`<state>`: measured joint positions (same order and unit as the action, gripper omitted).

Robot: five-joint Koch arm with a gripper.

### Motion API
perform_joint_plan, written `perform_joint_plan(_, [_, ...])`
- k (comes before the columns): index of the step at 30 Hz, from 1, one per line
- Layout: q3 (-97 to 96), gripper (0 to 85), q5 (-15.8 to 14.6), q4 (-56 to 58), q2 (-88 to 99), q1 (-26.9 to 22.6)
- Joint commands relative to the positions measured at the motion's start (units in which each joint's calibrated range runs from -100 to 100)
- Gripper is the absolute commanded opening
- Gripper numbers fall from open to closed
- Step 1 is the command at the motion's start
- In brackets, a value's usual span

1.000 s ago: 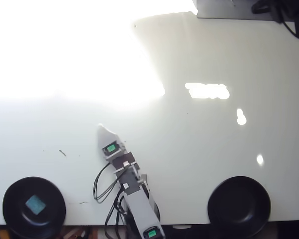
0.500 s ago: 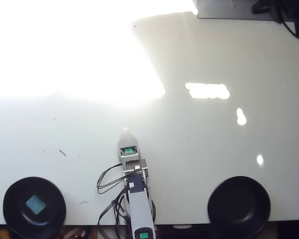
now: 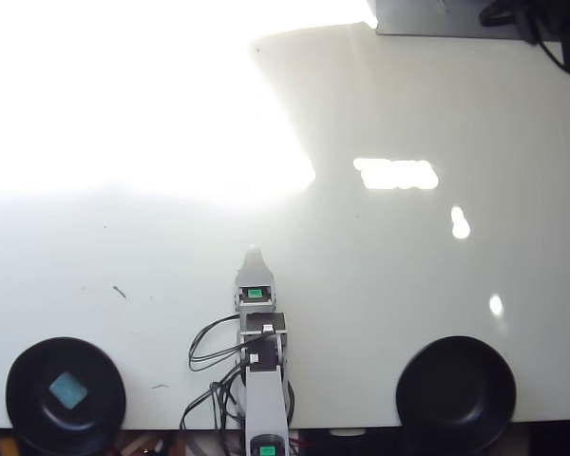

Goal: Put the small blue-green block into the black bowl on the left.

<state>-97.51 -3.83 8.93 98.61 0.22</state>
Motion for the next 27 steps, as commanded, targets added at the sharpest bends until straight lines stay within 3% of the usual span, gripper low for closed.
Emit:
perform_joint_plan(1, [-0.5, 42.9, 0.6, -0.7, 0.9, 0.0])
perform_joint_plan(5, [-1.1, 49.9, 1.3, -0.5, 0.6, -0.3])
perform_joint_plan(27, [-2.5, 50.1, 1.2, -0.3, 0.4, -0.3])
